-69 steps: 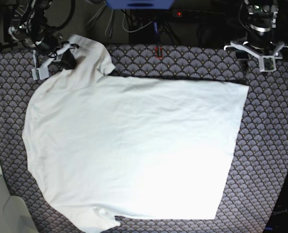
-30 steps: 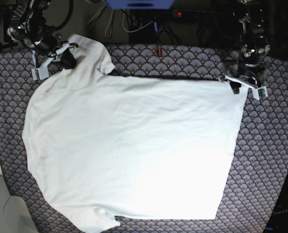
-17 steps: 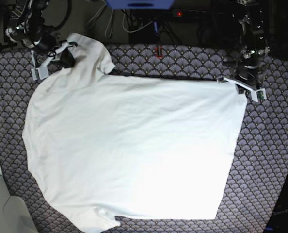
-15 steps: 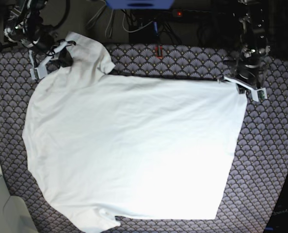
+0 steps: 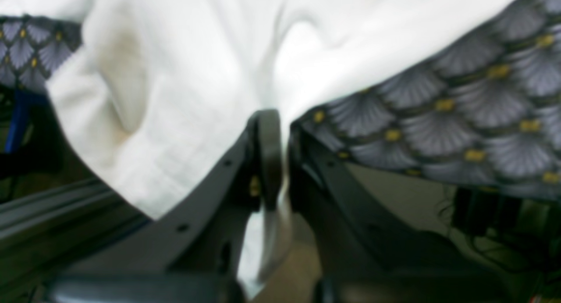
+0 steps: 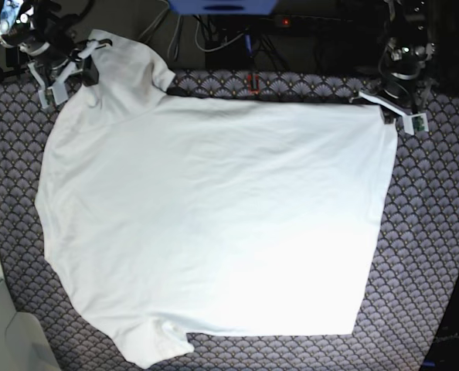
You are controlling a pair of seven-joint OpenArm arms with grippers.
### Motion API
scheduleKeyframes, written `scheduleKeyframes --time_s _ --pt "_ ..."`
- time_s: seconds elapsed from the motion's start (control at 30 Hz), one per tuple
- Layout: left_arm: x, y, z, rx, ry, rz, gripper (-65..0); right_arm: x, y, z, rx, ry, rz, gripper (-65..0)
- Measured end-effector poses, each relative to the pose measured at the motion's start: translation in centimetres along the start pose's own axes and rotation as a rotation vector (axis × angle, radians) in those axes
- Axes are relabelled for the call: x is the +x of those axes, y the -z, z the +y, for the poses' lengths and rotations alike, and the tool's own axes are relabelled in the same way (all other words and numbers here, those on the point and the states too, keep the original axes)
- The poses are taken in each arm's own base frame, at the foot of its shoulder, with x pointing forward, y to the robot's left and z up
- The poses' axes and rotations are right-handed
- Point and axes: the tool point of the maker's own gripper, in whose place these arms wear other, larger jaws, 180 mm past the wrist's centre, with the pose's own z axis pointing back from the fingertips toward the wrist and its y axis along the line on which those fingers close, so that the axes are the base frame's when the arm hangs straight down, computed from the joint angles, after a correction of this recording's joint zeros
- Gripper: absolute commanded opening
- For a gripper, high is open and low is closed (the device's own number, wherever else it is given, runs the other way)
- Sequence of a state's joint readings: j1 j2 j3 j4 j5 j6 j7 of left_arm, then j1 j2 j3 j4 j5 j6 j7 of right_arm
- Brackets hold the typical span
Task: Fold the T-shirt properly
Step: 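Lift both shoulder corners and drag them across toward the hem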
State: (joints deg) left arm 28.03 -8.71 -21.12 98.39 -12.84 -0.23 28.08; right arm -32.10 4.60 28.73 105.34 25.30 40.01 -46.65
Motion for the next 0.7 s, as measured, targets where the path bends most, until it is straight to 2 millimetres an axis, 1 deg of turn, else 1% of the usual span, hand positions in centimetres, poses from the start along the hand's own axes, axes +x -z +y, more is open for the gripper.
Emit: scheduleKeyframes --time_s 0.07,0.13,0.27,0.37,0.43,0.5,0.57,0.63,0.7 --pt "-0.3 -0.8 0.3 0.003 0.015 0.005 -64.5 -0.4 -0.4 0.2 -0.001 -0.007 0.004 -65.0" --pt "-0.5 -1.5 1.0 0.006 0.032 0.008 -64.5 -0.4 -0.9 0.1 -0.007 -0.029 0.008 -65.0" --pt "-0.7 -2.4 2.7 0.045 0.042 0.015 -64.5 0.1 -1.2 -0.2 -0.016 -0.048 -0.001 -65.0" --pt "-0.3 -2.7 3.6 0.064 0.043 0.004 -64.5 0.4 -1.3 -0.6 -0.019 -0.063 -0.004 -65.0" --pt "-0.2 -2.7 3.6 0.066 0.042 0.001 -64.5 0.6 -1.2 -0.7 -0.022 -0.067 -0.007 -65.0" --pt "-0.1 -2.6 3.6 0.066 0.04 -0.002 -64.5 0.8 -0.9 -1.4 -0.059 -0.11 0.015 -65.0" --pt "0.4 -2.3 3.4 0.062 0.034 -0.01 -64.5 1.8 -0.5 -2.1 -0.093 -0.145 0.011 -65.0" --pt "1.5 -1.9 3.0 0.064 0.018 -0.038 -64.5 3.1 -0.1 -2.4 -0.119 -0.171 -0.006 -65.0" --pt "2.5 -1.4 2.4 0.048 0.016 -0.061 -64.5 3.9 0.1 -3.1 -0.153 -0.2 -0.003 -65.0"
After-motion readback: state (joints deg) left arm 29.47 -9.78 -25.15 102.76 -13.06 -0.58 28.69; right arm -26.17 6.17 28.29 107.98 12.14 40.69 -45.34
